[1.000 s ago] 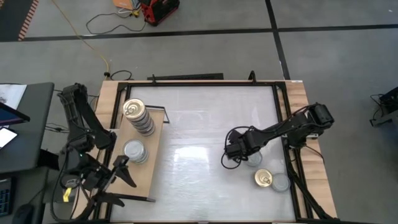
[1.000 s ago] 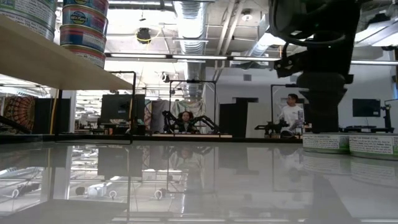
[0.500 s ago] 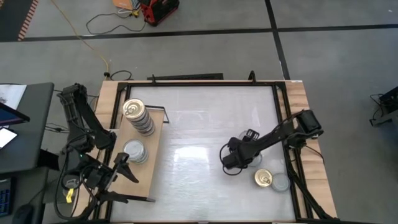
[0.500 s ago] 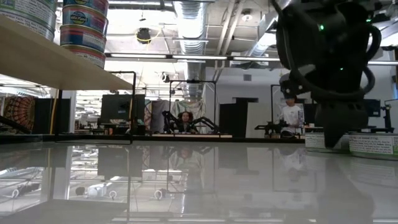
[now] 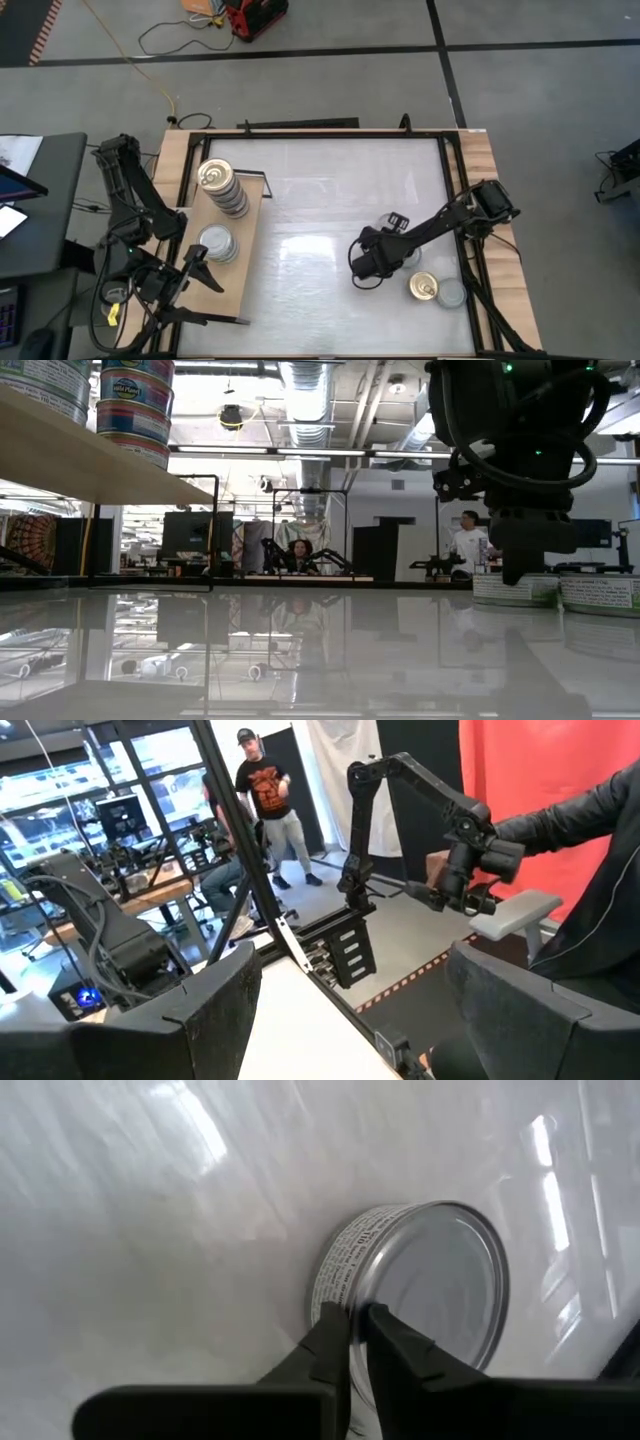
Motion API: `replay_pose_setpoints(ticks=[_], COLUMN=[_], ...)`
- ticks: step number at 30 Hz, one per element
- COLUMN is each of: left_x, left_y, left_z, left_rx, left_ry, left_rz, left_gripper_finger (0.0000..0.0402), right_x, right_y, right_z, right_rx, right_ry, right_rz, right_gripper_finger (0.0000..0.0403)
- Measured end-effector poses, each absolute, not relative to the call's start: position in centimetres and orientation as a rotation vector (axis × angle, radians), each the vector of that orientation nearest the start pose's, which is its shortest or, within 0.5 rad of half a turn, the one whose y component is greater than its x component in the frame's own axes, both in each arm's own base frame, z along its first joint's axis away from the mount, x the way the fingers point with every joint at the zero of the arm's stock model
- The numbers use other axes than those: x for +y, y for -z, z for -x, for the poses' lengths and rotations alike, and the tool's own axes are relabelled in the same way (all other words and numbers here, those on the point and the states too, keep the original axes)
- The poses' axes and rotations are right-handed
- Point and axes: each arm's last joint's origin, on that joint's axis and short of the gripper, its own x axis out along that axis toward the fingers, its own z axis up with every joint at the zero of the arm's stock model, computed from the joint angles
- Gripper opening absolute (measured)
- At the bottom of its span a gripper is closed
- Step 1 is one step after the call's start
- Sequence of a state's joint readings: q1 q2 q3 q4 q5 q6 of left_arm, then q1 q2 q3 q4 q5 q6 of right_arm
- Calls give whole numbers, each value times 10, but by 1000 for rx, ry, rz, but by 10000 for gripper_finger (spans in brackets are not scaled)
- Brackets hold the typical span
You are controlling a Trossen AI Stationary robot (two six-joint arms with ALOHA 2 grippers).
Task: Stack canned seafood by type on shelf
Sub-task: Stack the green tuna can on top of the green tuna can on the shelf
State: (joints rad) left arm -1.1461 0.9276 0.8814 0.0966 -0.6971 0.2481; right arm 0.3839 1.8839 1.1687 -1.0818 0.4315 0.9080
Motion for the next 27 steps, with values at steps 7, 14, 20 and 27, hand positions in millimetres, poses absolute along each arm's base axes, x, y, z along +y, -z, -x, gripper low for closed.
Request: replay_pose_setpoints(ticks=[7, 14, 20, 27], left_x=[-174, -173, -173, -173], left_y=[-368, -368, -368, -368], left_z=[-99, -99, -99, -99], left_rx=[-85, -81, -81, -81], left_ry=[436, 417, 416, 416], left_rz=[-204, -205, -204, -204], left_gripper_finger=[304, 304, 304, 304], right_x=[106, 117, 130, 146], right_y=[-147, -146, -146, -146], right_z=[-292, -292, -290, -286], right_rx=[1372, 1301, 1262, 1232], right_ry=[696, 675, 605, 532], right_rz=[-3, 63, 151, 222], right_gripper_finger=[57, 57, 56, 56])
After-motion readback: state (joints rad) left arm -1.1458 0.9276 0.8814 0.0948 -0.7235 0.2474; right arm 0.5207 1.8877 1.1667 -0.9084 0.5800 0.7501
